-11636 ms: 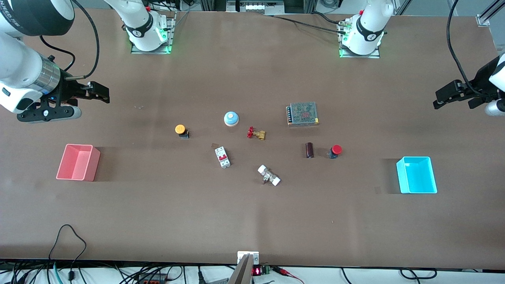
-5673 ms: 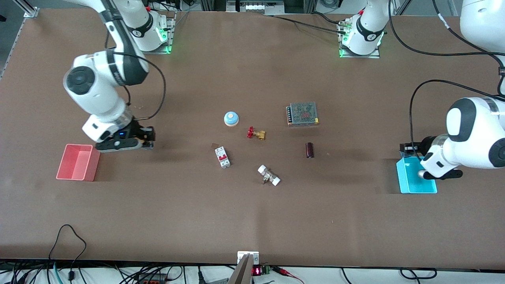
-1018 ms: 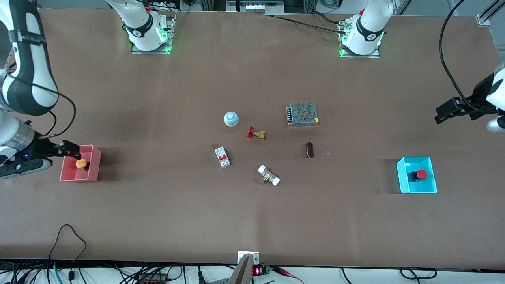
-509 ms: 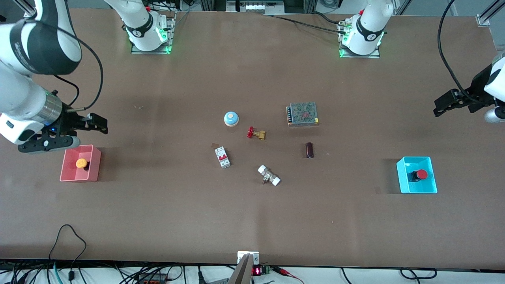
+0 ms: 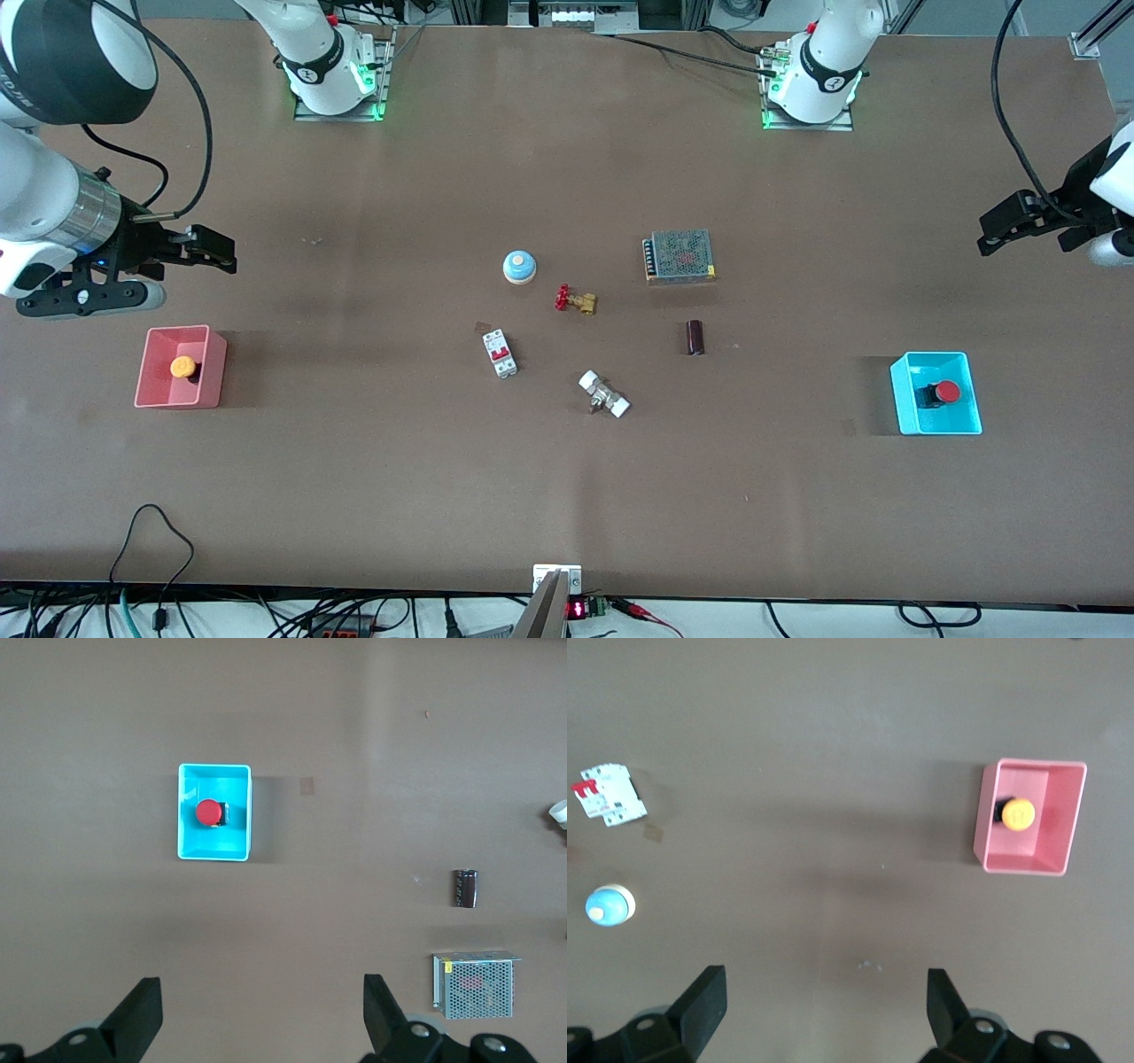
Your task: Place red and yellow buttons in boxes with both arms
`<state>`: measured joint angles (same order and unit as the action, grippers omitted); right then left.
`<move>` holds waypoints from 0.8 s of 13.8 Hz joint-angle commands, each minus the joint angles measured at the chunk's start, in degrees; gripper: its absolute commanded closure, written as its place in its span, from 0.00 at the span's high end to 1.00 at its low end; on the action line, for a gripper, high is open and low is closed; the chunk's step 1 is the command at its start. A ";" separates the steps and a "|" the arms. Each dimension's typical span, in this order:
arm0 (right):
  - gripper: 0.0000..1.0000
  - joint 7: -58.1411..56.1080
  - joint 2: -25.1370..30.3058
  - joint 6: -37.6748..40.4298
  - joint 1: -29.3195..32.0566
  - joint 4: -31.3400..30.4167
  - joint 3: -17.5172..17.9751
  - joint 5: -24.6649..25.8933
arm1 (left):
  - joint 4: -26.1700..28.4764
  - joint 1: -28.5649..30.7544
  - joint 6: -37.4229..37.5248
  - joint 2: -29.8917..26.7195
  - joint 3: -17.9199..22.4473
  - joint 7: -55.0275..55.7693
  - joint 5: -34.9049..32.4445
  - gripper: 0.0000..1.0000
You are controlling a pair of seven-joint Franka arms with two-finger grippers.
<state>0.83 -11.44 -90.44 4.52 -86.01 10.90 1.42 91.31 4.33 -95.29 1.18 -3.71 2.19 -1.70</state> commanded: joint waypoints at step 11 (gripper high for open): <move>1.00 1.37 4.49 6.15 -1.35 -0.82 -1.66 0.78 | -0.69 -0.02 3.88 -1.44 0.02 0.36 1.62 1.00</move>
<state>1.43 -8.98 -83.01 4.78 -83.51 10.88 1.62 90.97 4.28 -92.83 0.44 -3.76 2.66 -1.04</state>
